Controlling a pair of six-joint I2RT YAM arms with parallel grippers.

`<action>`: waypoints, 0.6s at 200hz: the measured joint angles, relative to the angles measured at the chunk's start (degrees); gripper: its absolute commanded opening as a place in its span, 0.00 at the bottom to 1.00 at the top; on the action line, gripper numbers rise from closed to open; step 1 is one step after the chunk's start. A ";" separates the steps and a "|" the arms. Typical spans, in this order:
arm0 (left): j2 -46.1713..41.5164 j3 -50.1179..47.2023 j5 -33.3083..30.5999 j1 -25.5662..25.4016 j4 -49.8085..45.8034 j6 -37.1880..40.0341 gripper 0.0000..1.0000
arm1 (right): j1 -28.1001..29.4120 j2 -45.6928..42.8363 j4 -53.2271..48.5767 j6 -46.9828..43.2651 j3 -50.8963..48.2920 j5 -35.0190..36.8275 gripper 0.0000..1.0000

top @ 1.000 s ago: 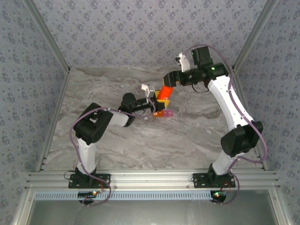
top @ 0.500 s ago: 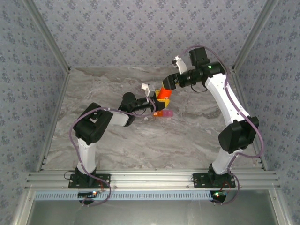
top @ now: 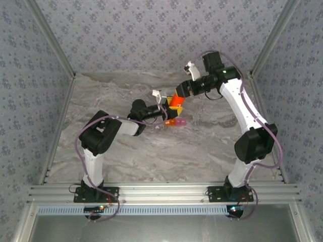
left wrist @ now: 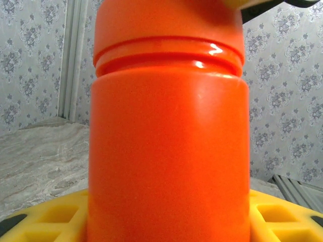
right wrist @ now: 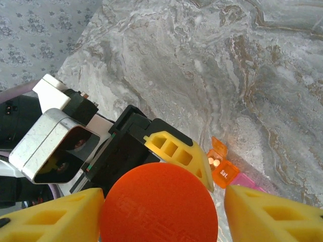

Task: Sort the pills into containers

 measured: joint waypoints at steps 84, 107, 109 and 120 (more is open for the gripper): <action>0.02 0.00 -0.09 0.13 -0.96 -0.02 0.00 | 1.49 0.13 0.79 6.58 0.04 3.54 0.37; 0.07 0.00 -0.24 0.46 -2.29 -0.02 0.00 | 3.02 -0.90 3.69 13.73 -2.21 8.31 0.38; 0.09 0.00 -0.24 0.46 -2.45 0.02 0.00 | 3.13 -1.11 4.13 14.36 -2.64 8.74 0.38; 0.42 0.00 -0.15 0.48 -2.80 0.00 0.00 | 4.00 -2.75 6.84 19.08 -5.49 11.65 0.38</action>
